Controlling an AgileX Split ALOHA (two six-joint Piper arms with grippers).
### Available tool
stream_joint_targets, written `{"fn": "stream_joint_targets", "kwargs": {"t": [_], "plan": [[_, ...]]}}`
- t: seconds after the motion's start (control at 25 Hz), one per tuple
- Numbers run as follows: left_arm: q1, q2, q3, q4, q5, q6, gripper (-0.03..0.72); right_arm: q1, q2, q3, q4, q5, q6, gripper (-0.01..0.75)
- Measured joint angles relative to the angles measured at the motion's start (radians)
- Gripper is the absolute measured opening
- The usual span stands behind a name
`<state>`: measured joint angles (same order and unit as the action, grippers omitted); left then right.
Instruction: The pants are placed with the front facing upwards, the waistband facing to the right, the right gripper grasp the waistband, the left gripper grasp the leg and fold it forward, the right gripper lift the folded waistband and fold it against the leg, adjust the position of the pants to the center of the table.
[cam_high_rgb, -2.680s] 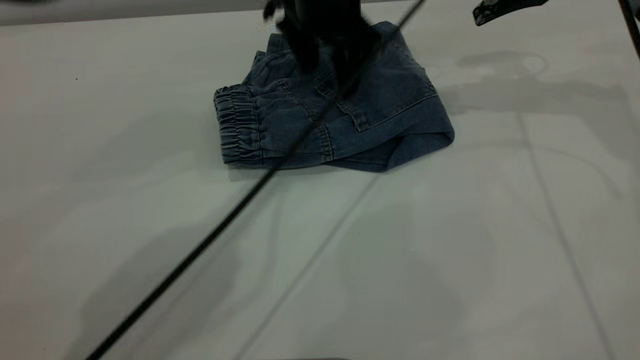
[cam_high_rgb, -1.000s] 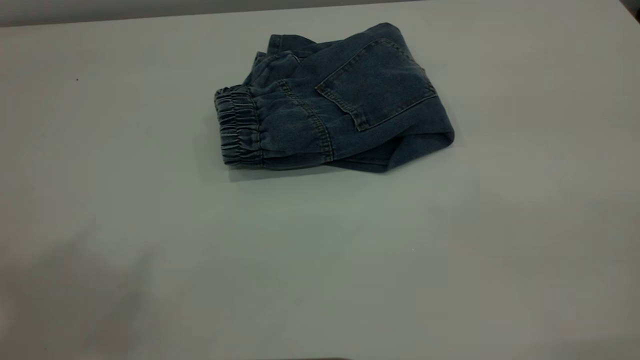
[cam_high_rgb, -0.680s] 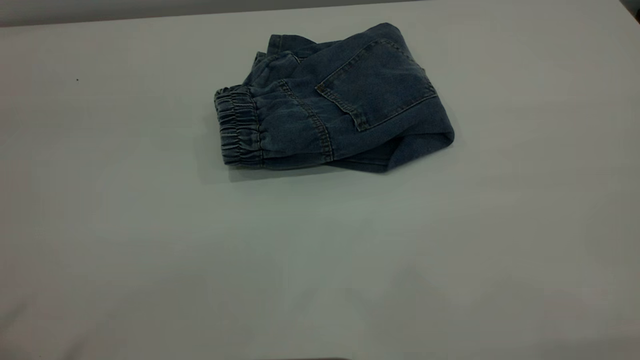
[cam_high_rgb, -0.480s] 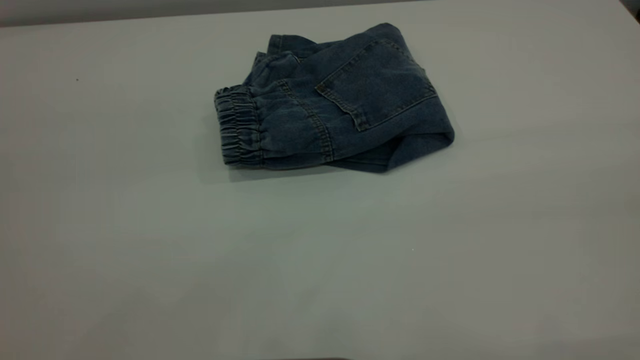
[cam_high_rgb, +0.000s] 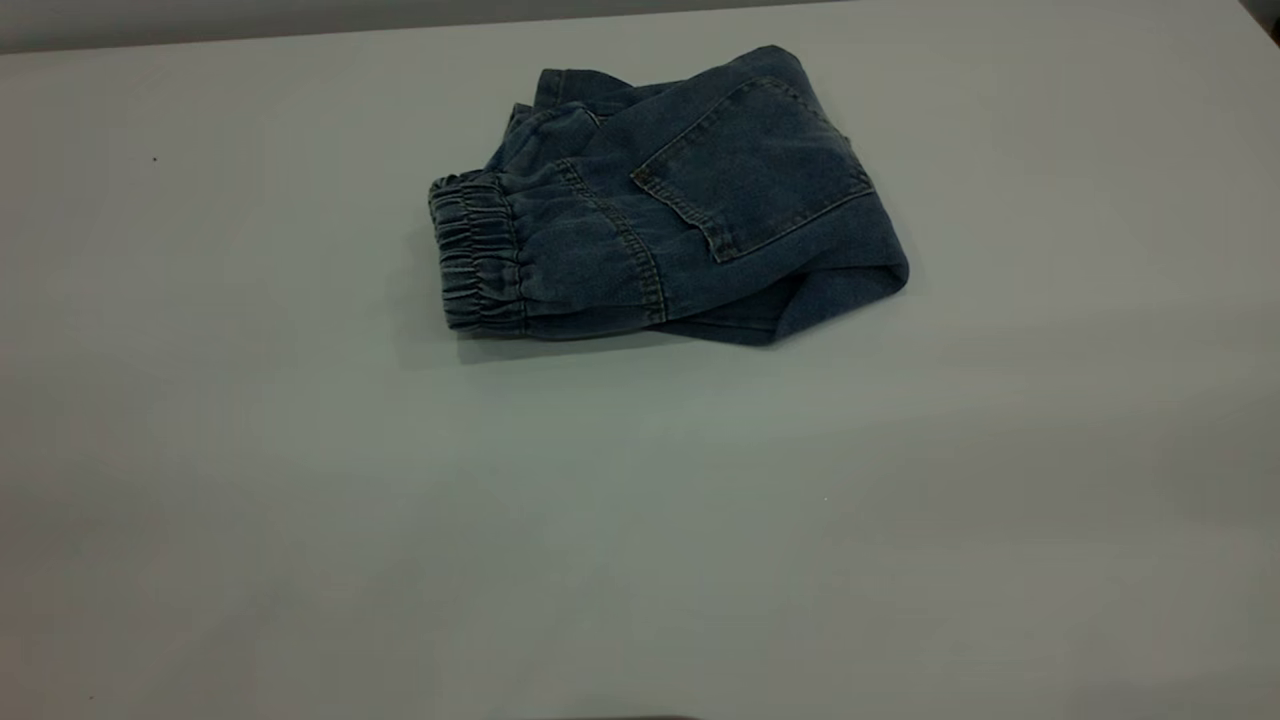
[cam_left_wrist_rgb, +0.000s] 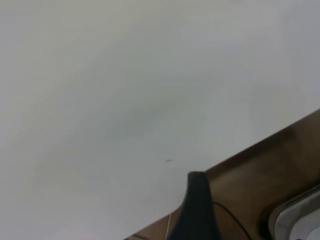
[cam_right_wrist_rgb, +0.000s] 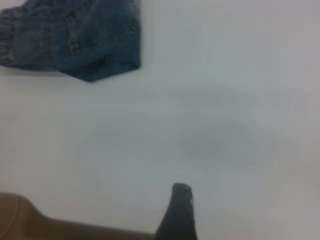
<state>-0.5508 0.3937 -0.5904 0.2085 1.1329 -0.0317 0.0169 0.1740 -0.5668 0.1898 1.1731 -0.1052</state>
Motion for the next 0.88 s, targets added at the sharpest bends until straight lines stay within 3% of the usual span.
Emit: {"fn": "stream_joint_targets", "kwargs": {"t": [0.28,0.88], "plan": [[0.000,0.000,0.071,-0.025,-0.079,-0.026,0.557,0.000,-0.005,0.088,-0.005,-0.044,-0.017,0.581],[0.000,0.000,0.081,-0.087,-0.091,-0.025,0.557,0.000,-0.005,0.091,-0.012,-0.043,-0.017,0.578]]}}
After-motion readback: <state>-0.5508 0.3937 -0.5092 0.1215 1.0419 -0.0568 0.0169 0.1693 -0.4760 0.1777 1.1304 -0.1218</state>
